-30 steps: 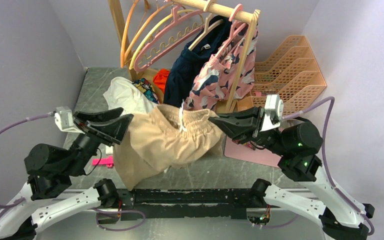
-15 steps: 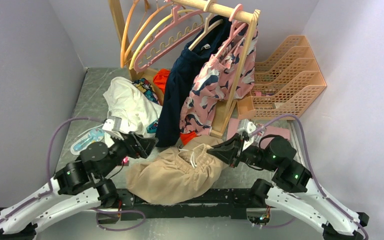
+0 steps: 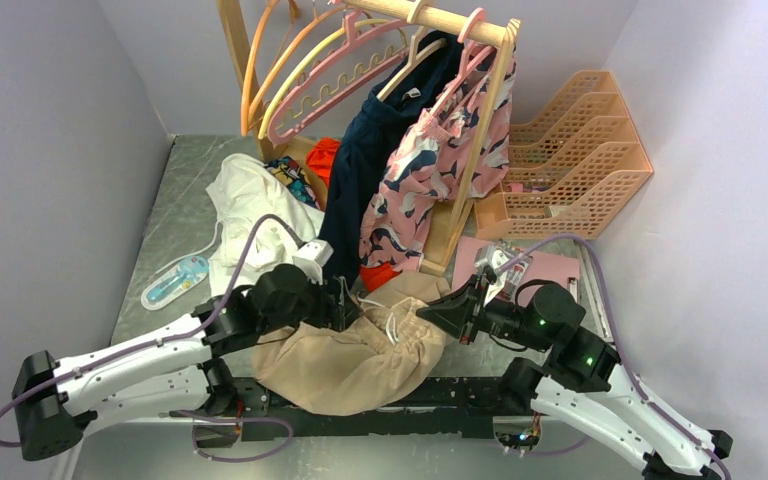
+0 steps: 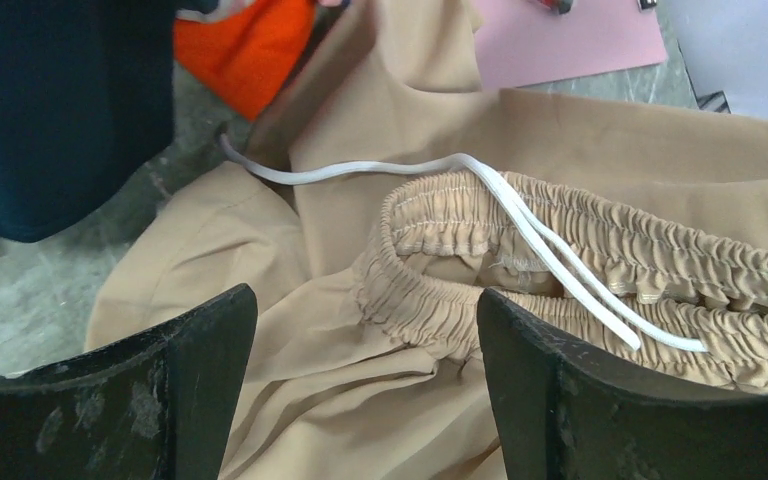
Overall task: Place the shorts on the hanger
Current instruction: Adjust the shorts at the center of the board.
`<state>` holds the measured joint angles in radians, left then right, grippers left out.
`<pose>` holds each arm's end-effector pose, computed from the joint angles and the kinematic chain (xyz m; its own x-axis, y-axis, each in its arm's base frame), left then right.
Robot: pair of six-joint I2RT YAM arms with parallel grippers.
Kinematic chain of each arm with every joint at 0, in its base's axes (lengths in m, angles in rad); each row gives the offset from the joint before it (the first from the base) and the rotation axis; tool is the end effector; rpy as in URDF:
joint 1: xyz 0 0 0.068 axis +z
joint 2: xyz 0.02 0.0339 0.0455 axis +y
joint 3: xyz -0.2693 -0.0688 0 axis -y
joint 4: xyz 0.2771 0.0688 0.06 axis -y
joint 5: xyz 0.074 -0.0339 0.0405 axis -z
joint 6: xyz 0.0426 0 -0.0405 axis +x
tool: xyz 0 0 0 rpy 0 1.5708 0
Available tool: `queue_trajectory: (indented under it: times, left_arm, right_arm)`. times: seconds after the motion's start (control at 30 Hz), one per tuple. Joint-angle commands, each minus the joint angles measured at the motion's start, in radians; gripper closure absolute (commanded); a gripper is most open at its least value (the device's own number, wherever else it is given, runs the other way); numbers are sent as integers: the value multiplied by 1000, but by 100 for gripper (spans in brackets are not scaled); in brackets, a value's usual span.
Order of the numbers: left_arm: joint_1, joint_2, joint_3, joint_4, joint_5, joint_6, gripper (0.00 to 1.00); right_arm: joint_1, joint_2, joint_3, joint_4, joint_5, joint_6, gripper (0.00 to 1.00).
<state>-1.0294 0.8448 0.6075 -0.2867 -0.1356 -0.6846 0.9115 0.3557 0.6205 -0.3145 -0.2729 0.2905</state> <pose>0.1210 -0.1901 0.2499 -0.6986 -0.0541 -0.7135 0.4480 0.7444 -0.4951 0.0731 0.1131 0.3320 -0.2944 0.0704 -0.9531 -0.8786 0.3726 0.2989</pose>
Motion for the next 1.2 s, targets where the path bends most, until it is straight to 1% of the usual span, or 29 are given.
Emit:
queue_trajectory:
  times: [0.0, 0.13, 0.37, 0.5, 0.57, 0.67, 0.73, 0.77, 0.8, 0.83, 0.93, 1.0, 1.03, 1.17]
  left_arm:
    - [-3, 58, 5, 112, 96, 8, 15]
    - [-3, 117, 26, 120, 96, -1, 15]
    - [-3, 268, 82, 43, 54, -48, 18]
    - [-3, 299, 85, 71, 67, -57, 18]
    - [-3, 316, 93, 77, 78, -53, 19]
    - [-3, 341, 104, 66, 97, -41, 27]
    - [-4, 344, 102, 59, 107, -37, 36]
    - [-6, 340, 94, 59, 111, -39, 42]
    - [-6, 333, 87, 59, 113, -39, 46]
    - [-6, 325, 79, 61, 117, -41, 54]
    - [-8, 301, 57, 54, 125, -40, 73]
    - [-8, 290, 54, 37, 118, -37, 90]
    - [-8, 279, 53, 26, 109, -37, 92]
    - [-8, 215, 59, -28, 53, -31, 93]
  right_arm:
    - [-3, -4, 15, 3, 5, 10, 100]
    - [-3, -7, 10, 5, 5, 12, 100]
    - [-3, -7, 0, 14, 2, 15, 100]
    - [-2, -12, -2, 14, 4, 15, 100]
    - [-3, -11, -2, 12, 6, 15, 100]
    - [-2, -9, -1, 11, 9, 14, 100]
    - [-3, -8, -2, 13, 10, 15, 100]
    - [-3, -8, -2, 13, 11, 14, 100]
    - [-2, -7, -2, 11, 12, 15, 100]
    - [-3, -7, -2, 11, 13, 16, 100]
    - [-3, -5, -1, 12, 16, 18, 100]
    - [-3, -1, 0, 14, 15, 18, 100]
    - [-3, 2, 2, 14, 13, 19, 100]
    - [-3, 15, 6, 21, 8, 23, 100]
